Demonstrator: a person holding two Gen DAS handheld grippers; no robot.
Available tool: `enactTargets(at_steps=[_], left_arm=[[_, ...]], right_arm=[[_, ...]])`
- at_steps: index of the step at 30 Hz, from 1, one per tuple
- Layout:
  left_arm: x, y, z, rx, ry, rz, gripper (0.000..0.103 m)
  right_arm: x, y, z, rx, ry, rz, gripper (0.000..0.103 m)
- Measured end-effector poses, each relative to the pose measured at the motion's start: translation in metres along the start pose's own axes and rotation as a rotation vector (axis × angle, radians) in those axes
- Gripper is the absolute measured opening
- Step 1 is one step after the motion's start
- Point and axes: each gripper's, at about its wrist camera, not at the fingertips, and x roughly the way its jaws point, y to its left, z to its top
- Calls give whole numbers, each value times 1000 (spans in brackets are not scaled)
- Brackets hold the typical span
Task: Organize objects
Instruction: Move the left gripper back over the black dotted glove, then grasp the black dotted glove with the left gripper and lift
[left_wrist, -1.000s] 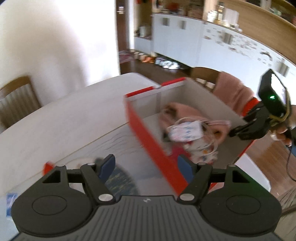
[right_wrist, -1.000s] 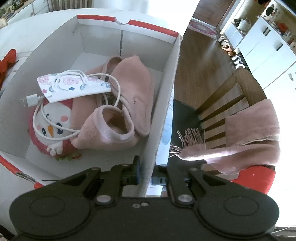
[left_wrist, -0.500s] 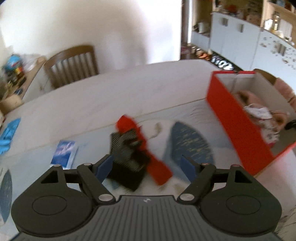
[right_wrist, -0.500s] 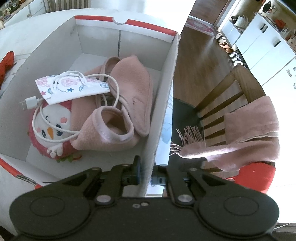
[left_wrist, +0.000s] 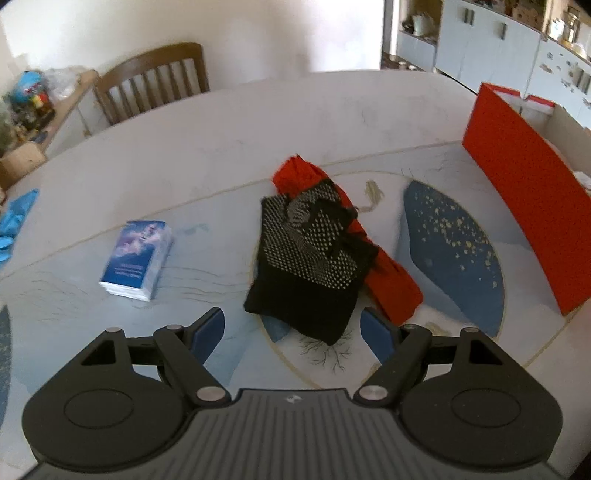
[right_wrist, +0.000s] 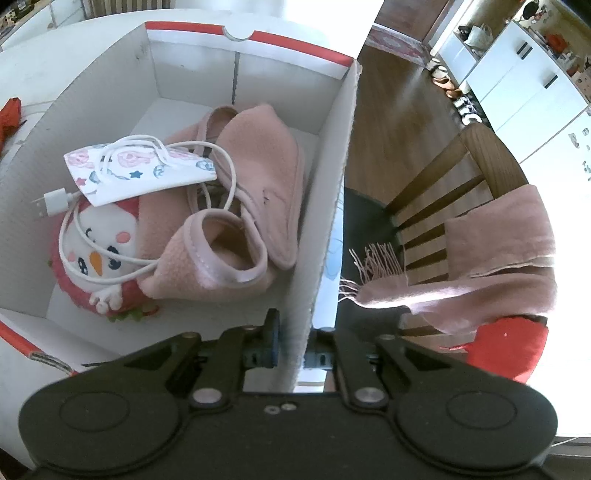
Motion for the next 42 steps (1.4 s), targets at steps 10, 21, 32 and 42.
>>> enactTargets(at_steps=[10, 21, 32, 42], left_arm=[[37, -5, 5, 123, 74, -25, 80], [60, 7, 18, 62, 124, -84, 83], [49, 26, 13, -68, 105, -81, 16], [21, 25, 5, -123, 46, -57, 9]], right_arm=[[1, 3, 2, 0, 14, -16, 10], [2, 4, 4, 3, 25, -25, 11], [2, 4, 3, 10, 27, -25, 11], [2, 2, 1, 8, 20, -26, 11]])
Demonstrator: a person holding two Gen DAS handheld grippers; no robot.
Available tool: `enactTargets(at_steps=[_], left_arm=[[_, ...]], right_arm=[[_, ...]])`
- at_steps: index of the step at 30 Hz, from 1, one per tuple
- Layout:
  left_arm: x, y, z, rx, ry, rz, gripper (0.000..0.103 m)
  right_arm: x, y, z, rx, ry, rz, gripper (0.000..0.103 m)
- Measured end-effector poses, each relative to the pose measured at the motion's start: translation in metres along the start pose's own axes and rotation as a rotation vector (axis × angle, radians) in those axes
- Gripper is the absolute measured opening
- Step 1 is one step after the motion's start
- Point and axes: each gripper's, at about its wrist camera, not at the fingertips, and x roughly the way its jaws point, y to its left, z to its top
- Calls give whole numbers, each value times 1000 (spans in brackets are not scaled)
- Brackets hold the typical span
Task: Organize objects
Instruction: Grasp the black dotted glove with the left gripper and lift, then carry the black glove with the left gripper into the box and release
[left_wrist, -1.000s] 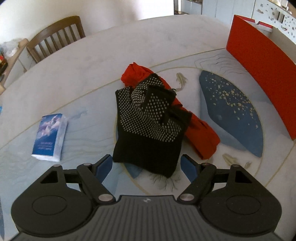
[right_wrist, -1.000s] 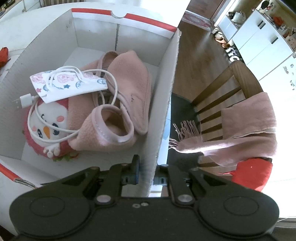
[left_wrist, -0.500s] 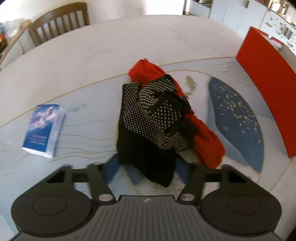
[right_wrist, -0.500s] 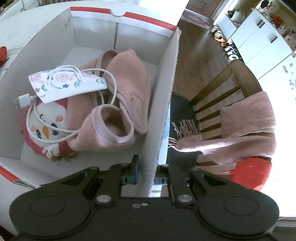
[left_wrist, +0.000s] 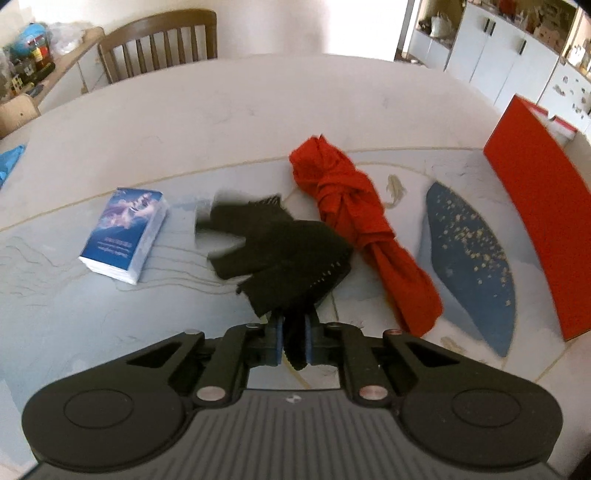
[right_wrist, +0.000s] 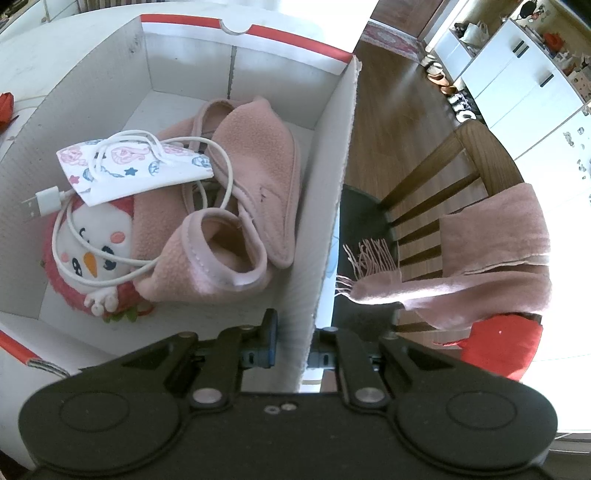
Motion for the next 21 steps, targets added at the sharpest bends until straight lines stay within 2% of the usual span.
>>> enactTargets(at_steps=[5, 11, 21], left_arm=[[-28, -10, 2, -7, -60, -27, 9], [-59, -40, 12, 42, -124, -87, 9], [-94, -112, 45, 210, -186, -197, 9]], right_arm=[[0, -1, 0, -2, -5, 2, 11], [0, -2, 1, -5, -9, 14, 10], [0, -4, 0, -13, -22, 42, 9]])
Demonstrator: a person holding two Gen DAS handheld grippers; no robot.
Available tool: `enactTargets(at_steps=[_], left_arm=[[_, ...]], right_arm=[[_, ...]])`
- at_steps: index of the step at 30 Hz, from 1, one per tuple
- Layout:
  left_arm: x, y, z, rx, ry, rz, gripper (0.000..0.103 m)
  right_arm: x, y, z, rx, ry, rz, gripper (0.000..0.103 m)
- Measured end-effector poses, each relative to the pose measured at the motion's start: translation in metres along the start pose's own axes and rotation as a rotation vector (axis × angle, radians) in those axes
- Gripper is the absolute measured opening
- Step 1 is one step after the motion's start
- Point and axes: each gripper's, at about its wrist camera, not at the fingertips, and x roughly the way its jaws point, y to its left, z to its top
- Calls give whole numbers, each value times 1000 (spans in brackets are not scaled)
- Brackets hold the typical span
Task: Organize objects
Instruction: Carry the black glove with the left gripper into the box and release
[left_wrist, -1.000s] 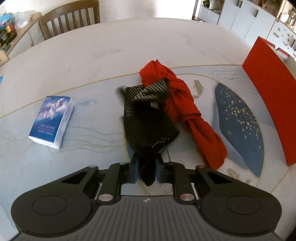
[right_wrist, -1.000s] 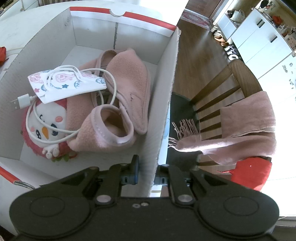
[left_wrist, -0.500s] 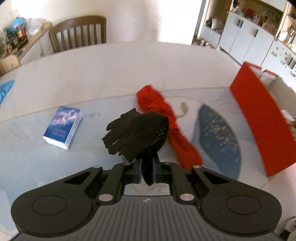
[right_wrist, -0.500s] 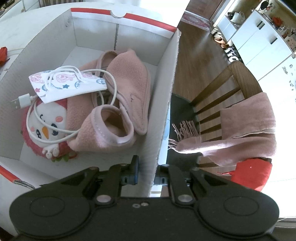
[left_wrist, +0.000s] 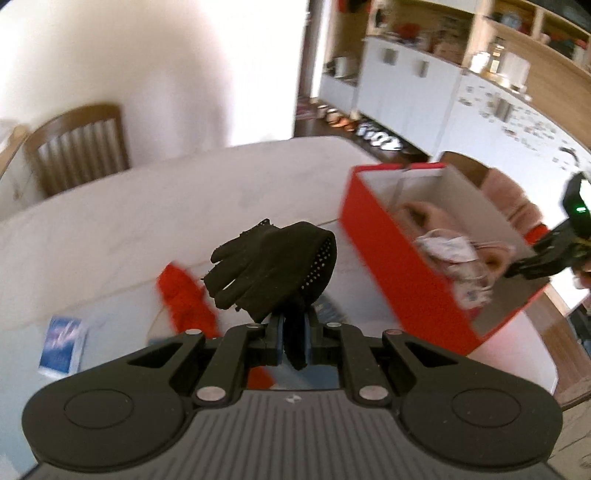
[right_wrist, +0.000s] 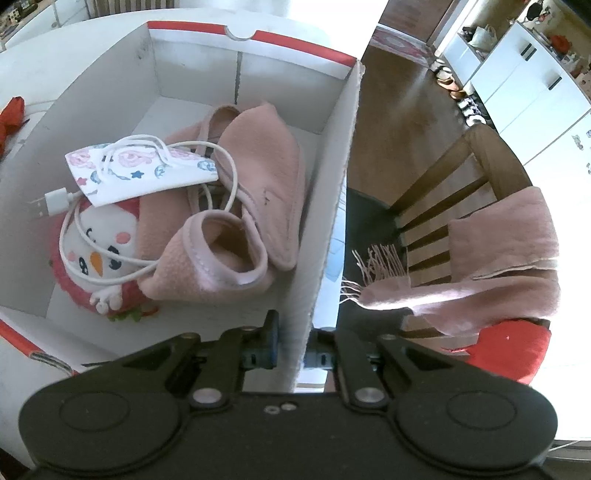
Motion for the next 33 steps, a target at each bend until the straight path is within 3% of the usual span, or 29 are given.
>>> enactTargets(at_steps=[9, 19, 33], left_arm=[[6, -69, 40, 173, -23, -95, 9], [46, -146, 73, 351, 1, -190, 9], [112, -192, 86, 459, 83, -193, 9]], right_arm=[[-1, -1, -3, 3, -18, 16, 8], [-3, -3, -4, 3, -27, 25, 7], [-1, 1, -5, 8, -29, 35, 7]])
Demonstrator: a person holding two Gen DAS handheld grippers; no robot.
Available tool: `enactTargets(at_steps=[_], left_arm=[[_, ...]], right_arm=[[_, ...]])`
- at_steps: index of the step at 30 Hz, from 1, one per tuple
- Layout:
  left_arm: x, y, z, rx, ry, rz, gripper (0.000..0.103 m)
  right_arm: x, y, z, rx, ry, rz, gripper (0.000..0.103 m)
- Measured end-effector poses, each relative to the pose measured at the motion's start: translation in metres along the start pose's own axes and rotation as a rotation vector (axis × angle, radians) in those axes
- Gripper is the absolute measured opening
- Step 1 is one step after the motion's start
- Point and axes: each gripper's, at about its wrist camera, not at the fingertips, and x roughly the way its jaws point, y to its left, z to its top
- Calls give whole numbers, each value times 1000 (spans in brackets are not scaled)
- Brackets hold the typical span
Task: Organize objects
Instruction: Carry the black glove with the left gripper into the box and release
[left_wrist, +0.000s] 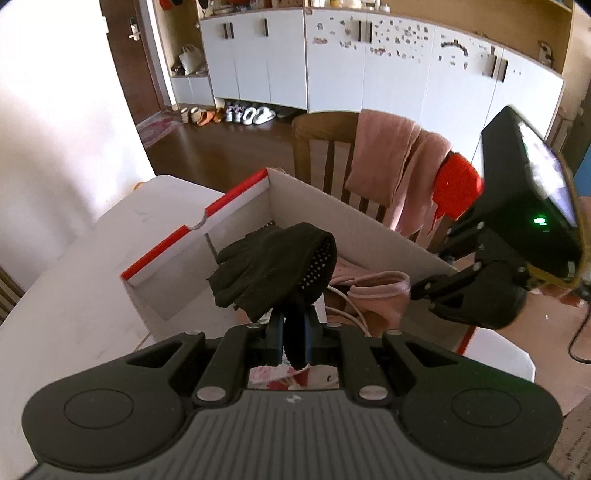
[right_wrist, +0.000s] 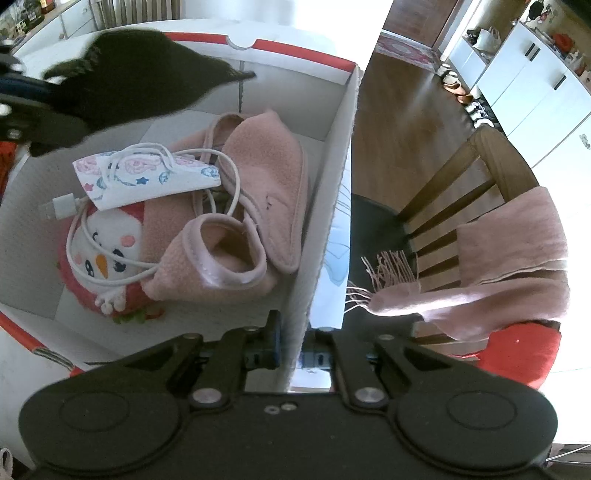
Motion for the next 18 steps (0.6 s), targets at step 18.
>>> enactTargets(at_steps=[18], left_arm=[[73, -3, 6, 2, 163, -10, 9]], right_arm=[[0, 3, 0, 7, 0, 2, 7]])
